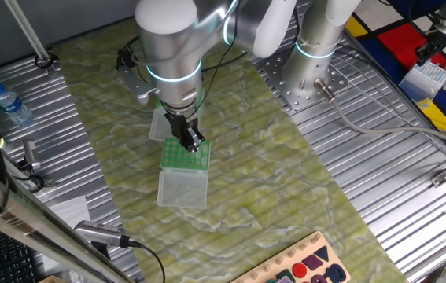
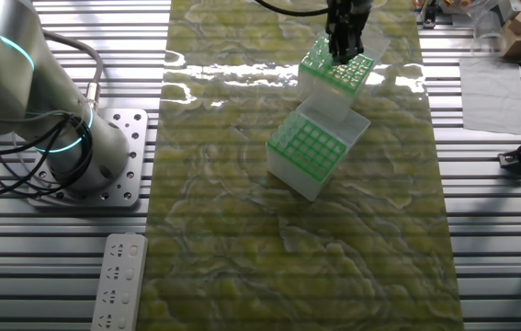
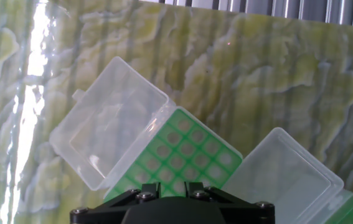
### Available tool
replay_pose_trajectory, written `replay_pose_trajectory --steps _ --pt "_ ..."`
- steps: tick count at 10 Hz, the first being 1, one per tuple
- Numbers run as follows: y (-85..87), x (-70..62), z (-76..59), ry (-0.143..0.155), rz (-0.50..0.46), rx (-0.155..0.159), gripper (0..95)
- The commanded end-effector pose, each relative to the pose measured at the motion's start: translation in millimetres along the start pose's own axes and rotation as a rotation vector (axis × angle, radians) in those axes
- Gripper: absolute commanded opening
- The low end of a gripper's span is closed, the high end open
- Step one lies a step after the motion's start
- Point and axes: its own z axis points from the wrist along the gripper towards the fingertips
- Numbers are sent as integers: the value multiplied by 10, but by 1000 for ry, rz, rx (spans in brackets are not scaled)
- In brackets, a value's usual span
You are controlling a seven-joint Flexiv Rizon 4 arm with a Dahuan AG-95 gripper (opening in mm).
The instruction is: Transfer all large pipette tips from one holder to another
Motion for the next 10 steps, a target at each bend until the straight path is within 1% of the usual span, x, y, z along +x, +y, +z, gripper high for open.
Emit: replay_pose_trajectory --steps 1,5,8,9,10 --pt "20 -6 19 1 6 3 190" --pt "18 67 67 0 4 9 190" --pt "20 77 64 2 14 15 190" --pt "20 77 64 2 16 15 0" --pt "24 76 60 3 20 15 0"
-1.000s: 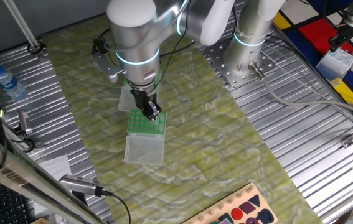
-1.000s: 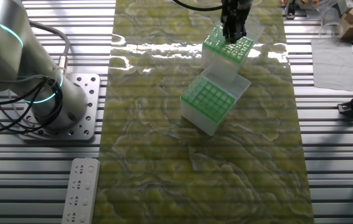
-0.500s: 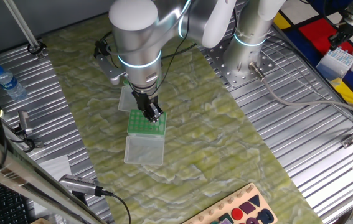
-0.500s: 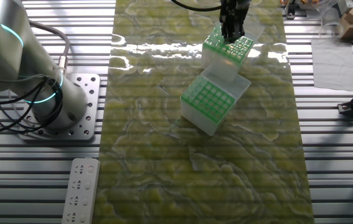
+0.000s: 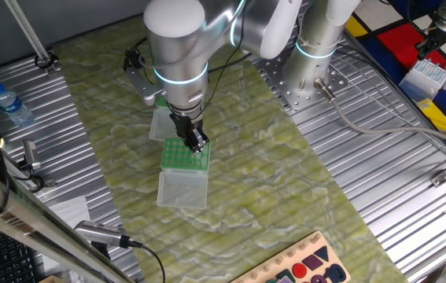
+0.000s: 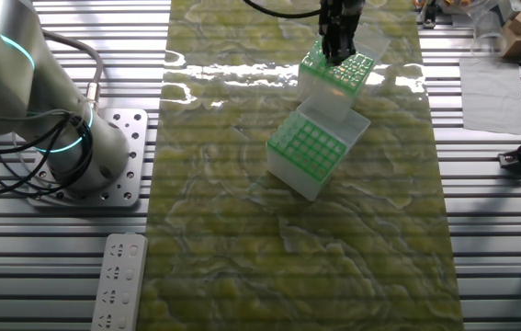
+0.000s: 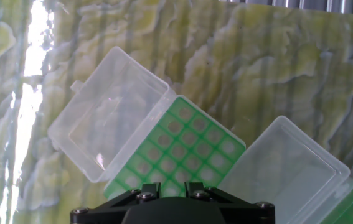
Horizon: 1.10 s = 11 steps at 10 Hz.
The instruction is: Transfer all large pipette tips from one holder to another
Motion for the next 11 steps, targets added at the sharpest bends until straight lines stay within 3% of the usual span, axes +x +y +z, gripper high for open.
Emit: replay_pose_trajectory --steps 1,3,5,8,9,11 --pt "-1 7 -14 1 2 0 0" --pt "6 -2 -88 8 -3 0 0" --pt "25 -17 -252 17 -19 2 0" --pt "42 -56 -707 49 -65 11 0" --pt "45 -59 -794 53 -75 16 0" --pt "12 -62 -1129 69 -120 22 0"
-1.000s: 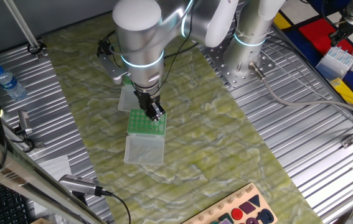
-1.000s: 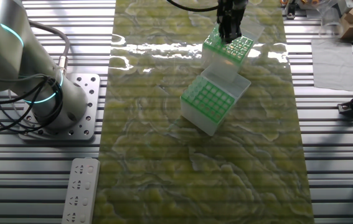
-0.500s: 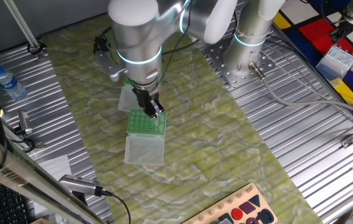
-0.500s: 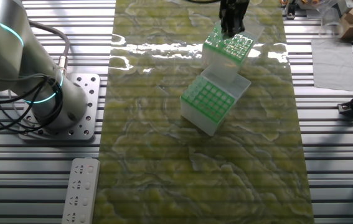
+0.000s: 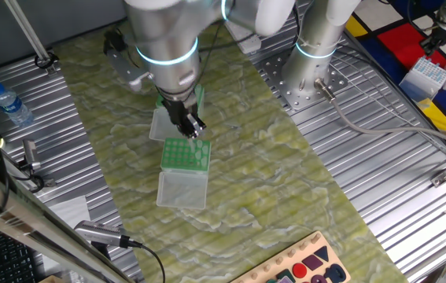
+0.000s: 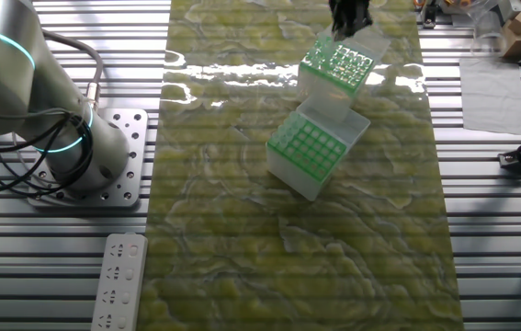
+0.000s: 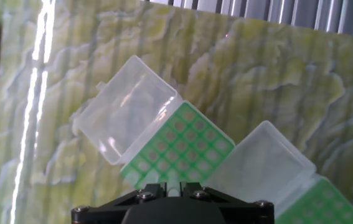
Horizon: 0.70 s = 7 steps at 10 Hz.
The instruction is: Transfer all large pipette tips from one holder to another
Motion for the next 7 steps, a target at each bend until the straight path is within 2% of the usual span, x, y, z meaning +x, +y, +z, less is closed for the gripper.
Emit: replay_pose_trajectory --steps 1,2,4,7 --pt "-48 27 -277 13 -43 4 0" --pt "-79 32 -424 20 -62 7 0" --pt "-133 18 -608 18 -85 9 0" --pt "-281 25 -889 45 -166 47 0"
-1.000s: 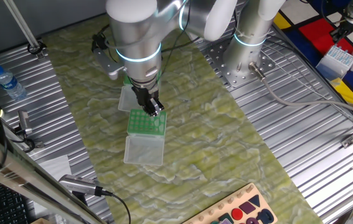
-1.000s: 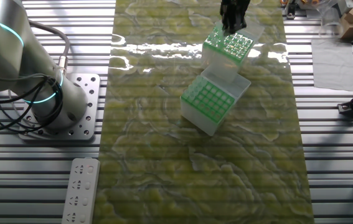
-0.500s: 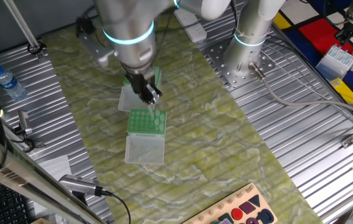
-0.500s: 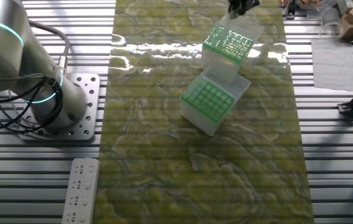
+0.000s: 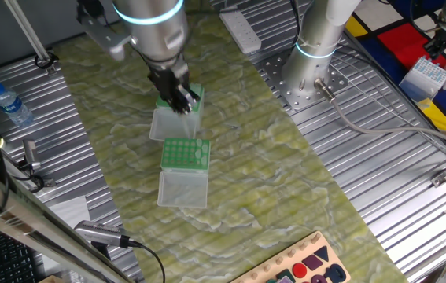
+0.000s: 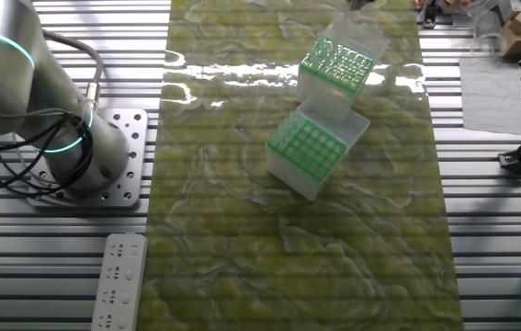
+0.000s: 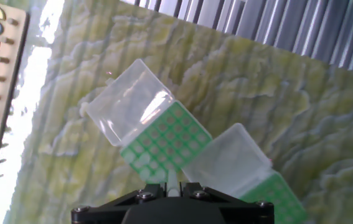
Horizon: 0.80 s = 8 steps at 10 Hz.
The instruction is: Transfer all large pipette tips from one holder to another
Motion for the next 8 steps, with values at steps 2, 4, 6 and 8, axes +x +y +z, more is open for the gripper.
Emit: replay_pose_trajectory --steps 2,4,6,8 --pt "-231 134 -164 26 -108 44 0" --pt "-476 293 -203 37 -188 53 0" --pt "-715 438 -181 45 -251 62 0" --pt "-920 574 -129 48 -293 64 0"
